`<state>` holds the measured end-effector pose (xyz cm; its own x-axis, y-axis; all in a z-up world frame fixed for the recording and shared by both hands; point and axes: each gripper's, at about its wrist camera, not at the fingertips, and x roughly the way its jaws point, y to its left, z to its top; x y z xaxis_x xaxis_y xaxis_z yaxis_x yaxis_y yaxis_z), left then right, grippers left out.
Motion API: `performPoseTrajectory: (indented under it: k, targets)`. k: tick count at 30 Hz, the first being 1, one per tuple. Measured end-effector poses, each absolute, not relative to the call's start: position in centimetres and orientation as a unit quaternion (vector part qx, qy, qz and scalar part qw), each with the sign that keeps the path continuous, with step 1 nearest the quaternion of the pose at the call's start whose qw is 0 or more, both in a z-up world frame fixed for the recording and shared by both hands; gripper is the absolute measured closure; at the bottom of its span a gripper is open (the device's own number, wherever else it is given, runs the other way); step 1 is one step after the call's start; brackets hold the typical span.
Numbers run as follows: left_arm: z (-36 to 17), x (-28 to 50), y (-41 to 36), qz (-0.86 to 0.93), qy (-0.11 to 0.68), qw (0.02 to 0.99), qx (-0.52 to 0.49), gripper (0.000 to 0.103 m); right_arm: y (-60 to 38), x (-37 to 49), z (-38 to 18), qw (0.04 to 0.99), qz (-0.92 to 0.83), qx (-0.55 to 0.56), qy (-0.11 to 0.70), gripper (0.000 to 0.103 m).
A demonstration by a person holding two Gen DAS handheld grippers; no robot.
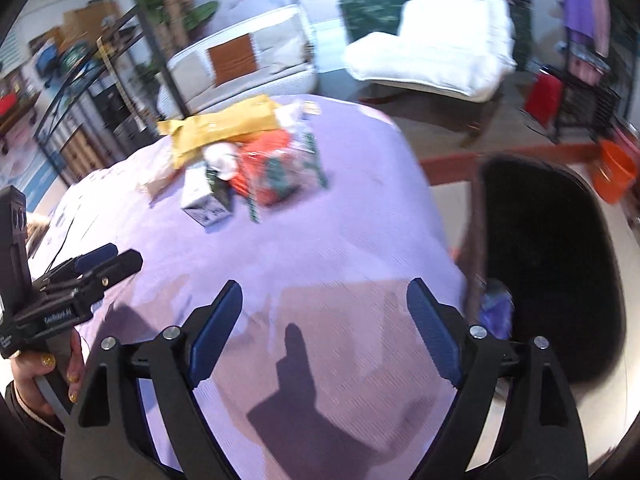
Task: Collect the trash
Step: 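Return both tools from the bin to the table, then grasp the crumpled tissue with the left gripper while the right grasps the clear plastic bag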
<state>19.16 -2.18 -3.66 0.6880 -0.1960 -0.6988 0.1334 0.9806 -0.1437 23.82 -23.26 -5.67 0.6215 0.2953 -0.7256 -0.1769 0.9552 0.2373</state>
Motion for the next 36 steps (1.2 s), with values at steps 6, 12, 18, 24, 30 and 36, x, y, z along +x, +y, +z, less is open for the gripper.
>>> performPoseTrajectory:
  k: [6, 12, 18, 24, 30, 36]
  targets:
    - [-4.4, 19.7, 1.2, -0.070, 0.389, 0.917, -0.047, 0.010, -19.3, 28.8, -5.8, 0.888, 0.162, 0.032, 0.430, 0.016]
    - [-4.9, 20.8, 3.0, -0.063, 0.392, 0.917, -0.038, 0.010, -17.5, 32.9, -6.2, 0.878, 0.173, 0.008, 0.445, 0.016]
    - [-5.1, 22.1, 4.1, -0.053, 0.395, 0.917, -0.024, 0.010, -16.9, 36.5, -7.1, 0.869, 0.187, -0.002, 0.459, 0.016]
    - [-5.2, 23.8, 5.1, -0.052, 0.397, 0.916, -0.013, 0.010, -17.2, 36.9, -7.9, 0.861, 0.200, 0.009, 0.467, 0.043]
    - [-4.6, 26.2, 6.2, -0.048, 0.389, 0.920, 0.010, 0.010, -18.1, 35.0, -7.8, 0.862, 0.204, 0.024, 0.464, 0.070]
    - [-3.9, 28.9, 6.8, -0.033, 0.376, 0.925, 0.054, 0.010, -18.7, 33.4, -7.2, 0.869, 0.197, 0.041, 0.452, 0.078]
